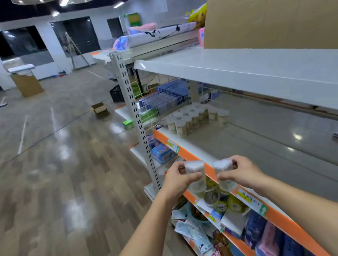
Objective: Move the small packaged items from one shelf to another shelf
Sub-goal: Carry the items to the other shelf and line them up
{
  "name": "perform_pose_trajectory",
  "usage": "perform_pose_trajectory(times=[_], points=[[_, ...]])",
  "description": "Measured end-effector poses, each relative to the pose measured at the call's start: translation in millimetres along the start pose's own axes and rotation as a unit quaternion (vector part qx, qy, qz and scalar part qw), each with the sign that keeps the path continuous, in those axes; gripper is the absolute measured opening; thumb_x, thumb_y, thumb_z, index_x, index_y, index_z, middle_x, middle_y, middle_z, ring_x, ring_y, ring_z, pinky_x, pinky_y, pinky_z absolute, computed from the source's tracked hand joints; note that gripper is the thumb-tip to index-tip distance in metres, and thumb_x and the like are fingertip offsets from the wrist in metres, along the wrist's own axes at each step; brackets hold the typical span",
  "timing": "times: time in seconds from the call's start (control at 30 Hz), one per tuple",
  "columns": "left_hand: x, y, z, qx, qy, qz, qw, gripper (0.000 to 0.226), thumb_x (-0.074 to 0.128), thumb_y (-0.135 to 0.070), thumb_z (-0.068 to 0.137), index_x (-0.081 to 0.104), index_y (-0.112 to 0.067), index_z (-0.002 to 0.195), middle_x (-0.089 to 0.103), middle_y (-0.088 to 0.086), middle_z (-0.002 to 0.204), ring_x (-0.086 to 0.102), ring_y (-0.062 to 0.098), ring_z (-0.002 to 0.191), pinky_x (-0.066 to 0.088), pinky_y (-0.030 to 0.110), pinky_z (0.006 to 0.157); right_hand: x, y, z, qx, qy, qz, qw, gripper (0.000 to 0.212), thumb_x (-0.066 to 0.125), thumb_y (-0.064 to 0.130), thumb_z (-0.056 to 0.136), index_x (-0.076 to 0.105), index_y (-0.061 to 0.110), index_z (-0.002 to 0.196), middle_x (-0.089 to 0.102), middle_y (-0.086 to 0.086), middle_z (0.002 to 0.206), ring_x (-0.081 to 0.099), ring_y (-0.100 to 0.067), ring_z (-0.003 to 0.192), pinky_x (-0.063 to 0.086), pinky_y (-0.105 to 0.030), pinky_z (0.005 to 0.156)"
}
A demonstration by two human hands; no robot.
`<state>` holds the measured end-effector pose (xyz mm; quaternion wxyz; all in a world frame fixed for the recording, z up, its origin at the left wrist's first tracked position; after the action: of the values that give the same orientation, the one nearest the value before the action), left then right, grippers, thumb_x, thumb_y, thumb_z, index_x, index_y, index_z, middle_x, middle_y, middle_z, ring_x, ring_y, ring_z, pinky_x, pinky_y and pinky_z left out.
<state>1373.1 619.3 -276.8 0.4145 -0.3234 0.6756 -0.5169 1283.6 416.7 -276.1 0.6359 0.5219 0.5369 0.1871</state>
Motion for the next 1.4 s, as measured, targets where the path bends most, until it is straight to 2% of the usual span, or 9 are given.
perform_pose_trajectory(times=[0.27, 0.5, 0.73, 0.8, 0.87, 1.0, 1.1, 1.23, 1.4], points=[[-20, -1, 56, -0.004, 0.011, 0.017, 1.0, 0.045, 0.082, -0.015, 0.079, 0.056, -0.014, 0.116, 0.063, 0.001, 0.111, 0.063, 0.009, 0.098, 0.051, 0.017, 0.071, 21, 20, 63, -0.007, -0.002, 0.003, 1.0, 0.036, 0.087, 0.027, 0.068, 0.062, 0.025, 0.093, 0.066, 0.009, 0.091, 0.06, -0.002, 0.081, 0.043, -0.02, 0.058], [-19, -11, 127, 0.002, 0.038, 0.044, 0.998, 0.052, 0.082, -0.018, 0.077, 0.054, -0.015, 0.121, 0.063, 0.003, 0.116, 0.063, 0.016, 0.106, 0.054, 0.033, 0.094, 23, 25, 131, 0.008, -0.031, -0.052, 0.998, 0.037, 0.085, 0.041, 0.06, 0.058, 0.027, 0.082, 0.068, 0.009, 0.086, 0.063, -0.008, 0.076, 0.046, -0.026, 0.058], [-11, -43, 206, 0.055, 0.091, 0.1, 0.989, 0.049, 0.078, -0.021, 0.078, 0.05, -0.027, 0.118, 0.06, -0.01, 0.103, 0.062, -0.003, 0.085, 0.046, 0.007, 0.063, 6, 30, 202, 0.02, -0.053, -0.062, 0.996, 0.038, 0.086, 0.037, 0.065, 0.07, 0.015, 0.092, 0.072, 0.0, 0.087, 0.067, -0.014, 0.079, 0.047, -0.027, 0.059], [-7, -49, 227, 0.066, 0.113, 0.099, 0.986, 0.046, 0.078, -0.015, 0.077, 0.055, -0.026, 0.115, 0.066, -0.007, 0.104, 0.065, -0.004, 0.089, 0.05, 0.01, 0.069, 2, 30, 217, 0.023, -0.063, -0.043, 0.997, 0.041, 0.089, 0.033, 0.064, 0.07, 0.012, 0.093, 0.074, -0.002, 0.086, 0.07, -0.018, 0.081, 0.052, -0.031, 0.065], [-3, -55, 245, 0.066, 0.121, 0.106, 0.985, 0.057, 0.08, -0.015, 0.076, 0.051, -0.017, 0.126, 0.065, 0.001, 0.113, 0.065, 0.012, 0.103, 0.055, 0.025, 0.083, -1, 29, 228, 0.02, -0.074, -0.017, 0.997, 0.036, 0.091, 0.025, 0.063, 0.069, 0.016, 0.089, 0.074, 0.0, 0.083, 0.071, -0.014, 0.073, 0.056, -0.03, 0.063], [6, -58, 272, 0.082, 0.121, 0.153, 0.977, 0.06, 0.081, -0.02, 0.076, 0.046, -0.016, 0.125, 0.057, -0.003, 0.105, 0.056, 0.004, 0.083, 0.045, 0.011, 0.059, -6, 28, 241, 0.012, -0.093, 0.01, 0.996, 0.035, 0.09, 0.015, 0.063, 0.066, 0.028, 0.084, 0.075, -0.002, 0.09, 0.073, -0.02, 0.082, 0.061, -0.043, 0.078], [14, -61, 289, 0.092, 0.124, 0.195, 0.969, 0.059, 0.081, -0.022, 0.075, 0.046, -0.015, 0.122, 0.057, 0.0, 0.109, 0.057, 0.011, 0.089, 0.046, 0.015, 0.065, -7, 27, 247, 0.02, -0.101, 0.013, 0.995, 0.037, 0.089, 0.015, 0.064, 0.07, 0.024, 0.095, 0.075, -0.003, 0.094, 0.072, -0.021, 0.087, 0.06, -0.045, 0.082], [20, -65, 312, 0.111, 0.168, 0.246, 0.948, 0.065, 0.081, -0.028, 0.074, 0.044, -0.018, 0.126, 0.059, 0.002, 0.12, 0.056, 0.017, 0.105, 0.045, 0.023, 0.076, -5, 26, 253, 0.039, -0.117, 0.014, 0.992, 0.04, 0.087, 0.016, 0.068, 0.07, 0.016, 0.104, 0.075, -0.002, 0.092, 0.072, -0.017, 0.081, 0.058, -0.029, 0.063], [24, -71, 339, 0.159, 0.236, 0.276, 0.918, 0.066, 0.078, -0.024, 0.077, 0.043, -0.018, 0.133, 0.055, 0.005, 0.13, 0.054, 0.023, 0.117, 0.049, 0.035, 0.093, 1, 29, 259, 0.076, -0.169, 0.007, 0.983, 0.026, 0.085, 0.016, 0.068, 0.071, 0.021, 0.089, 0.073, 0.004, 0.079, 0.068, -0.005, 0.068, 0.044, -0.011, 0.048]])
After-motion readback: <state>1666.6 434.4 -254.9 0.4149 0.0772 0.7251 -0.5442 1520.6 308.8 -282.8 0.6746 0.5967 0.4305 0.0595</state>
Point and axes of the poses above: each hand's wrist, its own z-axis towards the middle knuckle, its own x-axis out of the palm, y = z × x, the point moved 1 cm from there along z, towards the middle knuckle
